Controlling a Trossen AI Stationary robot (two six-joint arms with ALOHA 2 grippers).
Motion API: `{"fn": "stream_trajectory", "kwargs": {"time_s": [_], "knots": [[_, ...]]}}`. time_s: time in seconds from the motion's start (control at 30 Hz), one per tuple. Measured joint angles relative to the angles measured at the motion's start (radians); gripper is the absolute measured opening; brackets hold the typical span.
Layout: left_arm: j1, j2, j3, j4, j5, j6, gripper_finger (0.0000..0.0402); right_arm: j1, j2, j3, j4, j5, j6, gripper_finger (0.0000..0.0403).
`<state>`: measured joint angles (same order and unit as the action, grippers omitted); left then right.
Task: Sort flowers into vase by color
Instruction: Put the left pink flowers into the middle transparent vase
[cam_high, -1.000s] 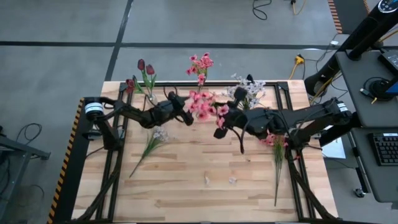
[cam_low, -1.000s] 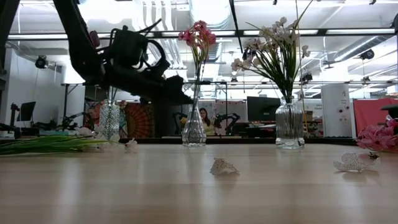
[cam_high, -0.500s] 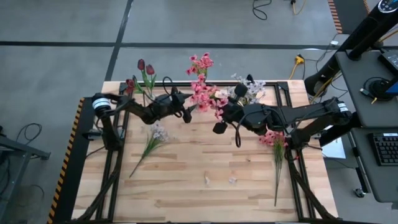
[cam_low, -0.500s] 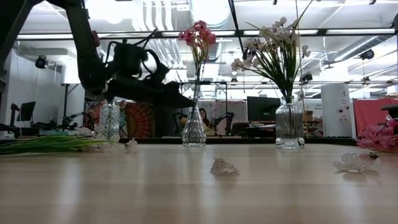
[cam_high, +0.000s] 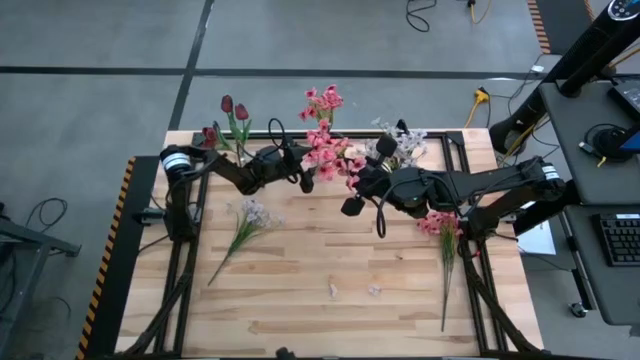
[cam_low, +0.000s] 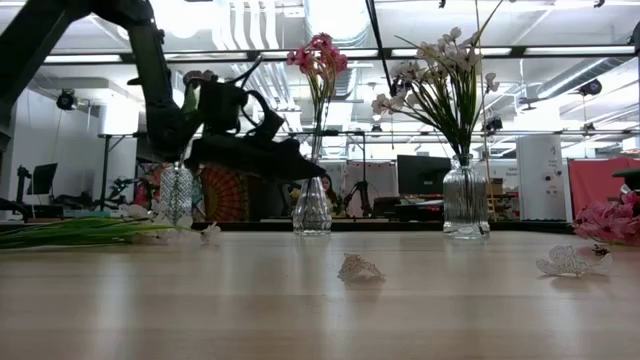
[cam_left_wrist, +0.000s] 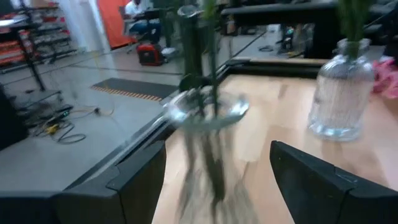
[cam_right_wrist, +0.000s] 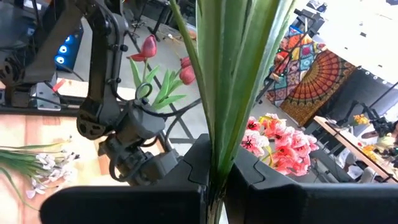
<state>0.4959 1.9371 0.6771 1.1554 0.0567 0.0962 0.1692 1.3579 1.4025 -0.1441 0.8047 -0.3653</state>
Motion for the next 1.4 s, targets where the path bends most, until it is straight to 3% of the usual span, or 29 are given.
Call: {"fn": "stream_trajectory", "kwargs": {"time_s": [0.2,0.5,0.67,0.83,1.03,1.4], "knots": [[0.001,0.033,0.035,0.004,0.016,-0.007,0.0247,0.000,0.000,-0.001,-0.001,0.000,-0.001,0.0013],[0.003,0.044,0.038,0.015,0.009,-0.008,0.0146,0.000,0.001,-0.003,0.011,-0.002,0.006,0.0013],[0.004,0.044,0.036,0.022,0.006,-0.011,0.0097,-0.029,0.001,-0.003,0.044,-0.137,0.065,0.0013],[0.004,0.044,0.036,0.023,0.005,-0.010,0.0101,-0.107,0.014,-0.003,0.073,-0.307,0.143,0.0013],[0.005,0.052,0.033,0.031,-0.022,-0.030,0.0108,-0.189,0.091,-0.005,0.186,-0.409,0.138,0.0013],[0.005,0.145,0.029,0.147,-0.023,-0.087,0.0098,-0.229,0.144,-0.005,0.333,-0.420,0.076,0.0013]]}}
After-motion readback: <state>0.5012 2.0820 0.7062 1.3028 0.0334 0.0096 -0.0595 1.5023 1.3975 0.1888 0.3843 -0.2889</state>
